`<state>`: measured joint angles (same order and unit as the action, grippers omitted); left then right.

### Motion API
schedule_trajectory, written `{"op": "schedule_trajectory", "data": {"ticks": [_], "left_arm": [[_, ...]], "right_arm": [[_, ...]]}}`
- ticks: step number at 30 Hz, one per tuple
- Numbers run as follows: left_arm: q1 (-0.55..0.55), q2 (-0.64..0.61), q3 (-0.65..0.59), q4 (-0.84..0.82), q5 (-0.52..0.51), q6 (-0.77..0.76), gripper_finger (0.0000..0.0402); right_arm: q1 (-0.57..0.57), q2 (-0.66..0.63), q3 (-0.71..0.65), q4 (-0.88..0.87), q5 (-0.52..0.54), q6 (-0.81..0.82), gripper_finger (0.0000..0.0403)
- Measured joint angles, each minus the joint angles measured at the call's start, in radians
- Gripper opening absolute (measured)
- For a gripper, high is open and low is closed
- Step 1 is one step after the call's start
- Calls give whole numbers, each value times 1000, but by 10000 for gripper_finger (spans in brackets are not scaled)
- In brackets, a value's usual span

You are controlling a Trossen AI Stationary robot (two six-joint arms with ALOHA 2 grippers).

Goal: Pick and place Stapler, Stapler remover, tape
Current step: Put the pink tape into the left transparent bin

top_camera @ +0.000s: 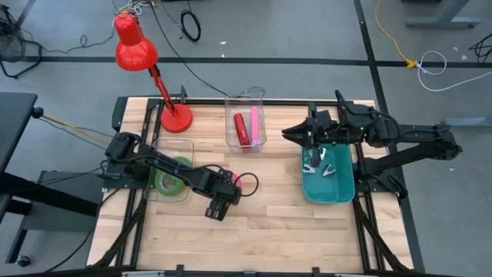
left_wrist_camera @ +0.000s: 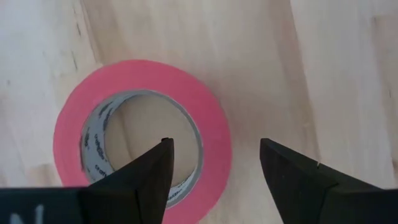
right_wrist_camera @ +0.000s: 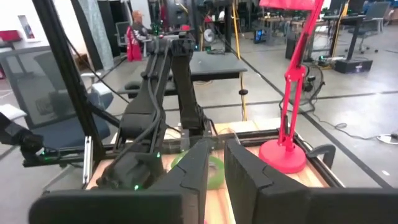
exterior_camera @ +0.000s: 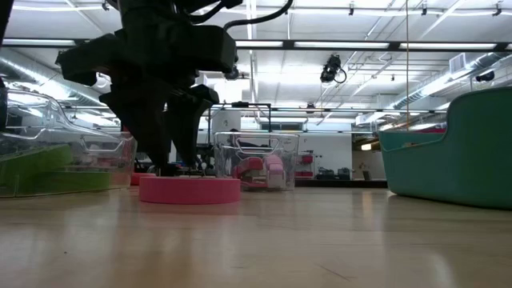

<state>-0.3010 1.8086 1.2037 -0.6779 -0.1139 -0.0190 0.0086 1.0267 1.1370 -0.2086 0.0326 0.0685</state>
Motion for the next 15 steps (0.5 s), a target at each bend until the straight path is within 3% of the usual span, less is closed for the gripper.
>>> {"op": "schedule_trajectory", "data": {"ticks": [15], "left_arm": [[0,49,0,19,21,5,257]], "right_arm": [[0,-33,0,-102,0,0,57]]}}
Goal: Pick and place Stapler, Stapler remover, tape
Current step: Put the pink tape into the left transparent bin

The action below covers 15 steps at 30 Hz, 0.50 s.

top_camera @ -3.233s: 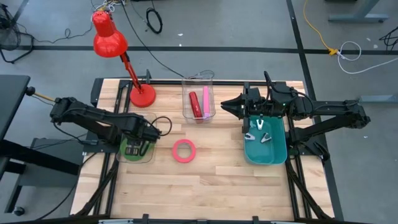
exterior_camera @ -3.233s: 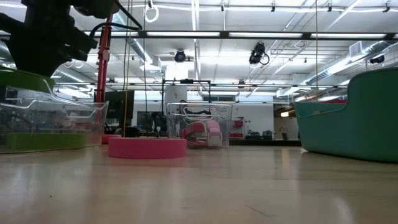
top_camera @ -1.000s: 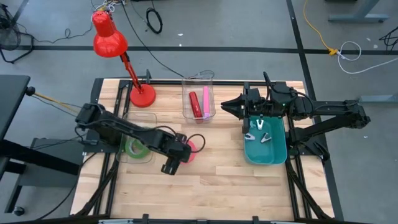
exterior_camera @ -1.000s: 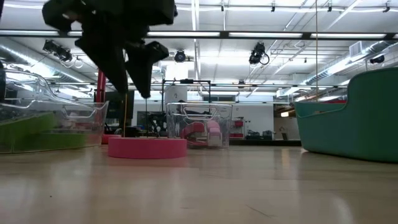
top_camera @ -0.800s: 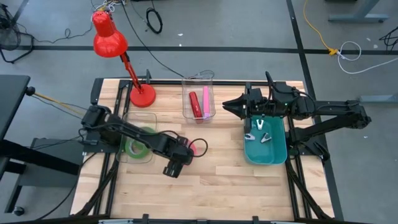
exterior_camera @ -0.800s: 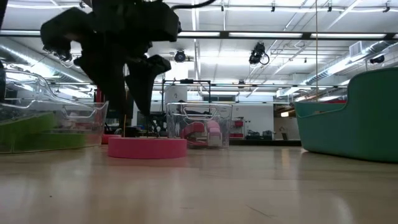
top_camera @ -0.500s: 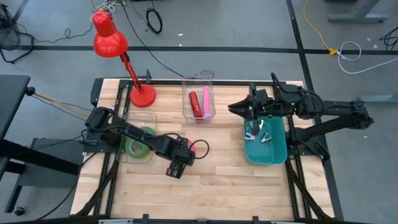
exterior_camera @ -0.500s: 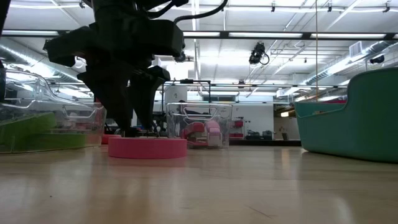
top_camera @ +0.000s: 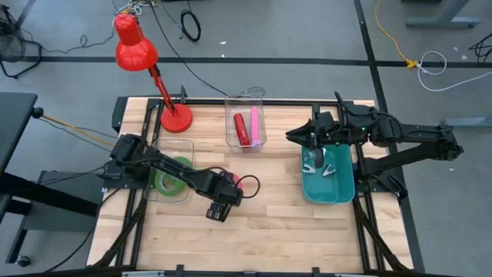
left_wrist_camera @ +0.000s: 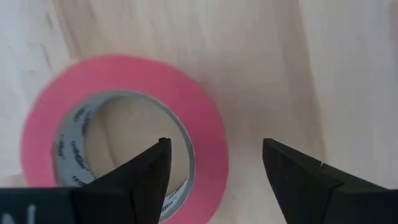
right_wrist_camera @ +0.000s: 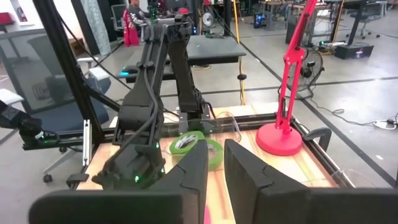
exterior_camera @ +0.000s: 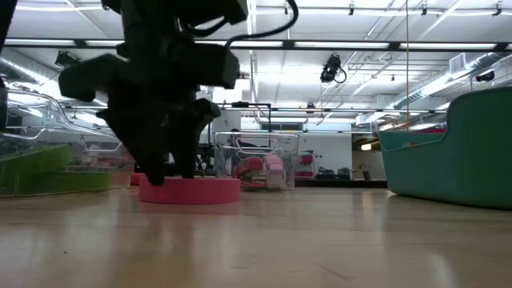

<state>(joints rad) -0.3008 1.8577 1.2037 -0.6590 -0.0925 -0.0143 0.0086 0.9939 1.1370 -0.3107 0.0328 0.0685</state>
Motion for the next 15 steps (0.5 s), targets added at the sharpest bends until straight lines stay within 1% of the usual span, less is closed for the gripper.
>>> {"op": "schedule_trajectory", "data": {"ticks": [6,12,15], "left_arm": [[5,56,0,-2,-5,-30,257],[10,58,1,-6,4,-53,255],[10,58,1,-6,5,-53,242]], "right_arm": [[0,0,0,-6,0,0,57],[0,0,0,-8,0,-2,57],[0,0,0,-9,1,-7,57]]}}
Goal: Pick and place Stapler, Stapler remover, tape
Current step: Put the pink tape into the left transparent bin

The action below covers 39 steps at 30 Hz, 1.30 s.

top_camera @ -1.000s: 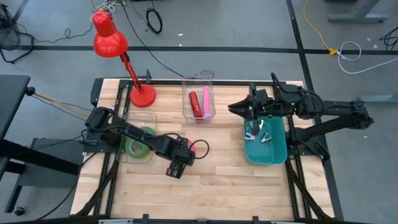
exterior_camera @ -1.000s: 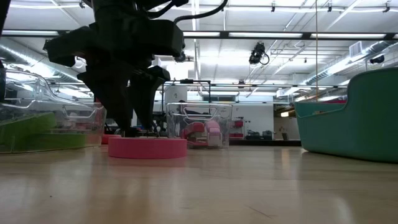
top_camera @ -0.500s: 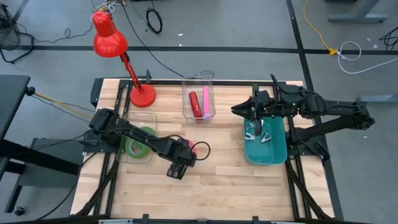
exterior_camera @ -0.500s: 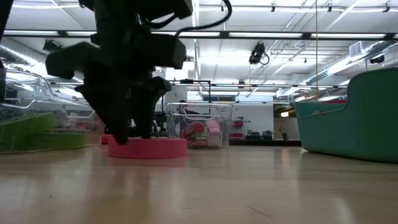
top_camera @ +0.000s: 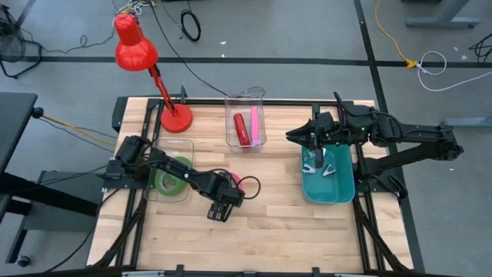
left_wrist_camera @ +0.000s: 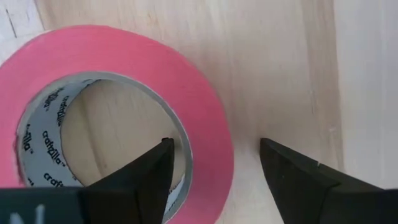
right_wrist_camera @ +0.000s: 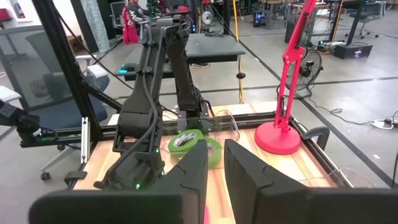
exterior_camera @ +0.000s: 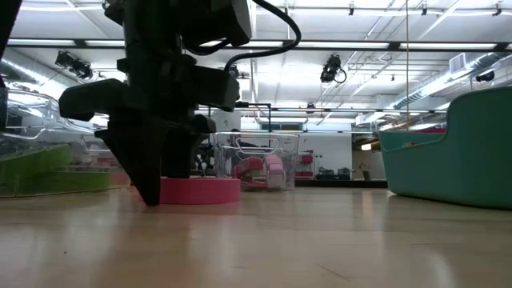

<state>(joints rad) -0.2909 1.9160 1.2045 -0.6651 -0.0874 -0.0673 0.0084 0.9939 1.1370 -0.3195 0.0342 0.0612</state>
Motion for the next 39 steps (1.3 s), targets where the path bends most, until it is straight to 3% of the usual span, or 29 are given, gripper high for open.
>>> {"op": "schedule_trajectory", "data": {"ticks": [17,26,39], "left_arm": [[1,0,1,-5,5,12,94],[2,-41,12,-66,17,10,92],[2,-126,238,-335,-28,26,94]], "right_arm": [[0,0,0,-5,2,-17,57],[0,1,0,-5,2,-18,57],[0,2,0,-4,2,-22,57]]}}
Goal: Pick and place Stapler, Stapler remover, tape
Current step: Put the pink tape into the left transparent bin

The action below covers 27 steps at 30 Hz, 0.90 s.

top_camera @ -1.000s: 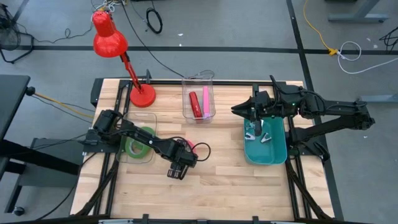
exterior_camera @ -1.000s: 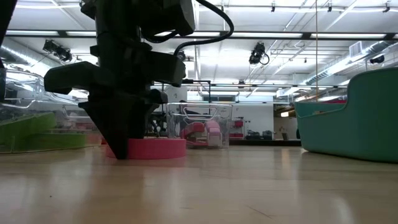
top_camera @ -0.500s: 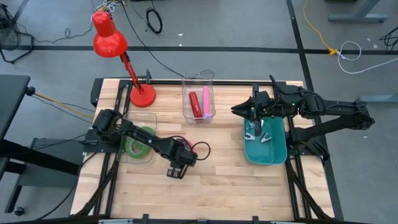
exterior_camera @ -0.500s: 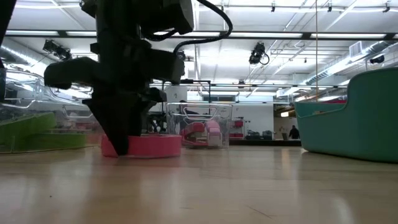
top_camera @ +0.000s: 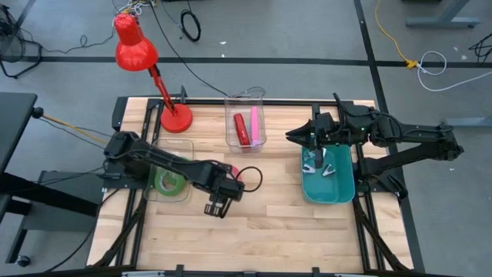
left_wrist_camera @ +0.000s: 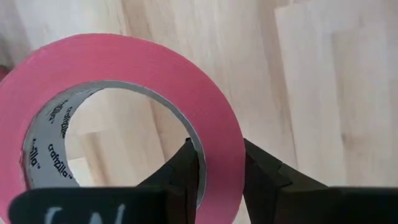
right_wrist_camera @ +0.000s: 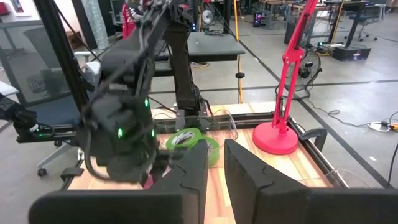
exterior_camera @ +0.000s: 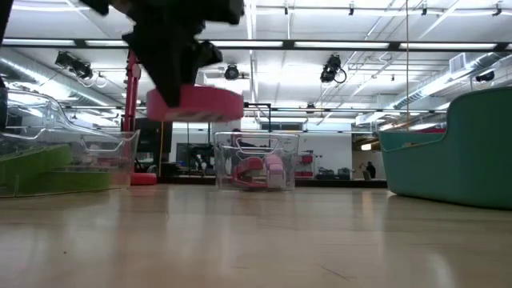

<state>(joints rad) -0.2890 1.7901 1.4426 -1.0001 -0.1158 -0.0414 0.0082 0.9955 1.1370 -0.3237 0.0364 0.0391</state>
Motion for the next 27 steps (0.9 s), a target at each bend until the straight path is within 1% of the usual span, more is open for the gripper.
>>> {"op": "schedule_trajectory", "data": {"ticks": [6,10,14,20,27], "left_arm": [[0,-15,114,-112,-16,-21,91],[0,-27,163,-150,-33,-25,94],[0,-38,174,-195,-33,-35,92],[-24,-99,174,-300,-22,-131,95],[-85,-223,174,-419,-87,-262,91]], "right_arm": [[0,0,0,0,0,-2,57],[0,0,0,0,0,-2,57],[0,0,0,0,0,-2,57],[0,0,0,0,0,-2,57],[0,0,0,0,0,-22,57]]}}
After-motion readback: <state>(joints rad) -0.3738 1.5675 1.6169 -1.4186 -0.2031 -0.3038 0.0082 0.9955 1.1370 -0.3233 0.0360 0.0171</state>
